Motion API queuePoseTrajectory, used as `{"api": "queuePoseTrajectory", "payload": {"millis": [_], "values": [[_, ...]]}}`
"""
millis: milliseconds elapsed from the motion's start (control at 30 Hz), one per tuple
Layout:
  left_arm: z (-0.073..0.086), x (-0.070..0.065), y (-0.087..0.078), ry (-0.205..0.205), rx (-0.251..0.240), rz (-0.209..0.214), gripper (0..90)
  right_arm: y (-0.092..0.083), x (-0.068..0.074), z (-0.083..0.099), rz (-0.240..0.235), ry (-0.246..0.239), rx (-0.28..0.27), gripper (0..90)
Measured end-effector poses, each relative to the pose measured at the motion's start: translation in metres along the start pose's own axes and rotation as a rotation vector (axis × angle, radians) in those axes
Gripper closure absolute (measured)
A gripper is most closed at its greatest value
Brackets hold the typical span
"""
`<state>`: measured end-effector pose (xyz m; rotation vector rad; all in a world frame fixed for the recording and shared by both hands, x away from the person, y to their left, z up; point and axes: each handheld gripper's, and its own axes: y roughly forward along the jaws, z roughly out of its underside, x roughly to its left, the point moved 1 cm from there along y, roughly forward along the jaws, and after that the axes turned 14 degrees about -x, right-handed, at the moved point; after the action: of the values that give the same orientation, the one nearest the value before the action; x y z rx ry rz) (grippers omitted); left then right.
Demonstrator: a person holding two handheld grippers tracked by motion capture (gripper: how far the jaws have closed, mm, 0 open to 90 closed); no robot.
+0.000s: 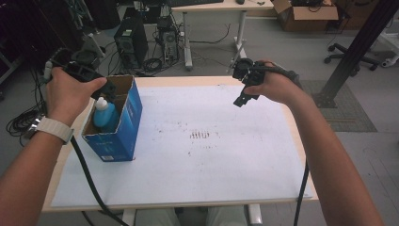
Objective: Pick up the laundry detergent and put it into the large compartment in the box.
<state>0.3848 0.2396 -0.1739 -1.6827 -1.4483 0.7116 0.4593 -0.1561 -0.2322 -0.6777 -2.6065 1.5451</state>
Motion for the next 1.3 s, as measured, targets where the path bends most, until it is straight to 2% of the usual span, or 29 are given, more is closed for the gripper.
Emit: {"api": "queuePoseTrajectory", "payload": {"millis": [100,133,200,233,367,500,567,967,1067,1200,1300], "values": [[0.000,-0.009,-0.015,0.034,0.001,0.014,20.3,-0.002,0.001,0.000,0.002,-0.002,0.001,11.4],[0.000,-0.009,-0.015,0.034,0.001,0.014,20.3,-0.002,0.001,0.000,0.001,-0.002,-0.001,11.4],[0.001,-0.017,-0.026,0.062,-0.014,0.030,20.1,-0.004,0.002,0.000,0.003,0.005,0.003,11.4],[0.001,-0.017,-0.026,0.062,-0.014,0.030,19.7,-0.004,0.002,0.000,0.003,0.005,0.003,11.4],[0.004,-0.034,-0.045,0.125,-0.029,0.046,19.5,-0.006,0.004,-0.001,0.006,0.003,0.000,11.4],[0.006,-0.043,-0.053,0.154,-0.031,0.052,19.9,-0.007,0.004,-0.002,0.009,0.006,-0.002,11.4],[0.007,-0.052,-0.061,0.182,-0.037,0.063,19.1,-0.008,0.006,-0.003,0.009,0.004,-0.009,11.4],[0.013,-0.099,-0.074,0.312,-0.031,0.120,8.3,-0.014,0.010,-0.003,0.014,0.001,-0.011,11.4],[0.015,-0.111,-0.076,0.332,-0.040,0.140,7.1,-0.017,0.011,-0.003,0.016,0.006,-0.018,11.4],[0.015,-0.123,-0.077,0.373,-0.036,0.148,6.0,-0.019,0.012,-0.005,0.018,-0.004,-0.026,11.4],[0.016,-0.129,-0.076,0.388,-0.036,0.156,5.7,-0.019,0.013,-0.005,0.018,-0.004,-0.025,11.4]]}}
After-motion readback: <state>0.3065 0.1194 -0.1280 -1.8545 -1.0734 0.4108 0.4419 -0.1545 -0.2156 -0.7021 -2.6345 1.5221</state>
